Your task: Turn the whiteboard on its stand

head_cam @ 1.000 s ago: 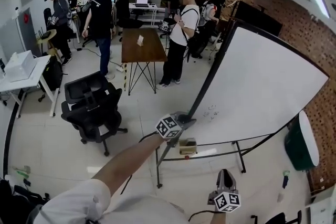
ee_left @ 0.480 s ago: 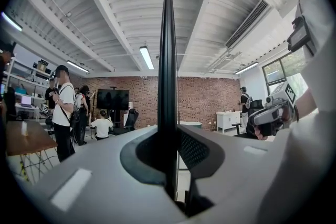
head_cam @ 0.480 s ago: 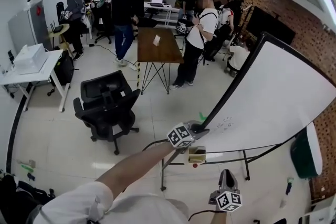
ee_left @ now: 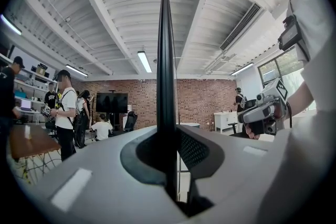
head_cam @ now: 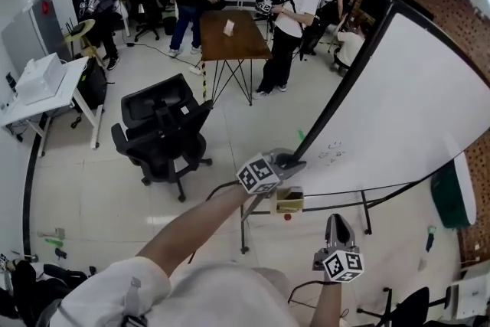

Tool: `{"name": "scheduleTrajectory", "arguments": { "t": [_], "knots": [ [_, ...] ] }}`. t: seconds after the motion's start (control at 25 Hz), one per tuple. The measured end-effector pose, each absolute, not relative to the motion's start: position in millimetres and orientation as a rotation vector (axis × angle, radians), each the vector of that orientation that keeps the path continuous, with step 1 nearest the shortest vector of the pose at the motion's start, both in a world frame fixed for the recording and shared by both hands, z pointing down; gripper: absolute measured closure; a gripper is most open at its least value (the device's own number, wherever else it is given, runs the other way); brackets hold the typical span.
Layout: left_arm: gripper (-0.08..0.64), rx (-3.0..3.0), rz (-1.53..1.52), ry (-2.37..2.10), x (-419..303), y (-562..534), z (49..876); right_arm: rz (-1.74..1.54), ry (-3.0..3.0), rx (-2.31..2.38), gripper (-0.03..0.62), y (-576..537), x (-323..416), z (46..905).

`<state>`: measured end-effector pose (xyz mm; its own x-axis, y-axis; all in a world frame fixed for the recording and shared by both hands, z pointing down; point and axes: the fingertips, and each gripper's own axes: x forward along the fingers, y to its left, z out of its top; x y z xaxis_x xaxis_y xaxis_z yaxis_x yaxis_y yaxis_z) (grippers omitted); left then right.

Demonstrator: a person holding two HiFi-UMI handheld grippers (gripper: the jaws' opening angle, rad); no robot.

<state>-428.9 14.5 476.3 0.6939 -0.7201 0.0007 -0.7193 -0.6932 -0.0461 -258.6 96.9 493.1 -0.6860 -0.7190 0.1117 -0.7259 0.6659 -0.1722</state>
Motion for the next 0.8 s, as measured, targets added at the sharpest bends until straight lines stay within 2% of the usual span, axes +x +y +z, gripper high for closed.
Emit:
{"name": "scheduleTrajectory", "arguments": {
  "t": [0.44,0.8],
  "knots": [
    [0.476,-2.847,-0.024,1.237,-467.0,70.1,487.6,0.396,-2.737,1.249,0.549,134.0,-242.6,529.4],
    [0.468,-2.830,-0.031,1.281,-485.5,94.3,487.1,0.383,-2.781,1.204,0.549,129.9,-237.5,520.0]
  ]
}}
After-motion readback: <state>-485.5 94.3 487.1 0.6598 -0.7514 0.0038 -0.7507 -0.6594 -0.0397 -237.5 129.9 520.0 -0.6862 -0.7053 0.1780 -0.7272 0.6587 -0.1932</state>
